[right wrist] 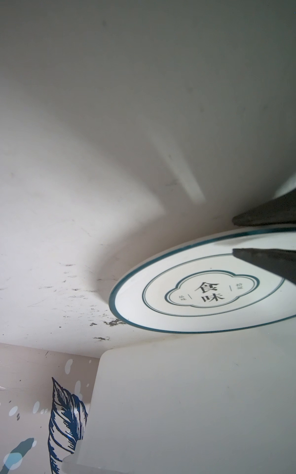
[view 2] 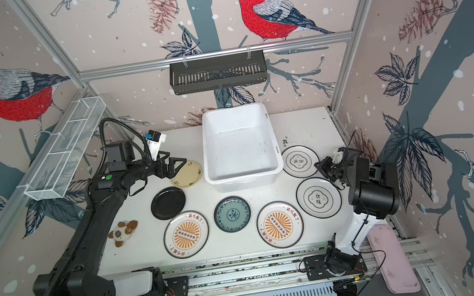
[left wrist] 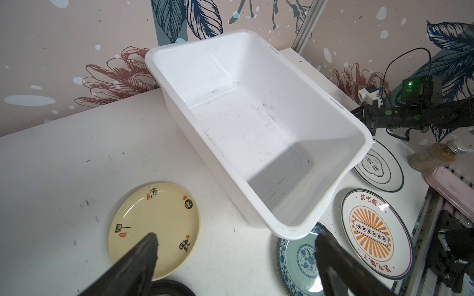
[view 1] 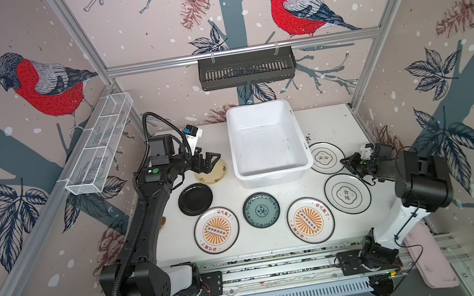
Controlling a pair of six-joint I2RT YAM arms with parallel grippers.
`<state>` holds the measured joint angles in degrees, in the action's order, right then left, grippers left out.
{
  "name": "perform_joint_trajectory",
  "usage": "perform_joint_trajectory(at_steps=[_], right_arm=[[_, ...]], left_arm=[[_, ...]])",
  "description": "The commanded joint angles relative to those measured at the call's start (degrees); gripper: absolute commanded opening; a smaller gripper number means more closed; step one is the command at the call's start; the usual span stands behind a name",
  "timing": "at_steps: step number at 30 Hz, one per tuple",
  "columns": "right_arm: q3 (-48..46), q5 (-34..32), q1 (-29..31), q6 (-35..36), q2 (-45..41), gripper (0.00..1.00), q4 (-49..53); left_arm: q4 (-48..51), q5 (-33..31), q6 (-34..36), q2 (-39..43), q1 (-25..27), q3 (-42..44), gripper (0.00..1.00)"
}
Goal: Place the plates into the plastic bin on the countertop
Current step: 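Grip the teal-rimmed plate edge with the right gripper and lift it upright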
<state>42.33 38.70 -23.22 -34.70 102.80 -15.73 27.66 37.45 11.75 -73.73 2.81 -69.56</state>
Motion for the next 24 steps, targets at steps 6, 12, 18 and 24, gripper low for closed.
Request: perform_joint_trajectory(at_steps=[6, 12, 18, 24], right_arm=[[0.6, 0.7, -0.2, -1.2, 0.5, 0.16, -2.2], [0.6, 1.1, -0.3, -1.3, 0.5, 0.15, -2.8], [0.4, 2.5, -0.6, -2.0, 0.8, 0.08, -4.2], [0.2, 3.2, -0.9, -2.4, 0.0, 0.06, -4.9]], left_arm=[[-1.1, 1.8, -0.7, 0.2, 0.2, 0.1, 0.94], [-1.3, 2.0, -0.9, 0.2, 0.2, 0.1, 0.94], [-1.4, 2.2, -1.1, 0.2, 0.2, 0.0, 0.94], [-1.4, 2.4, -1.3, 0.1, 0.2, -0.3, 0.94]])
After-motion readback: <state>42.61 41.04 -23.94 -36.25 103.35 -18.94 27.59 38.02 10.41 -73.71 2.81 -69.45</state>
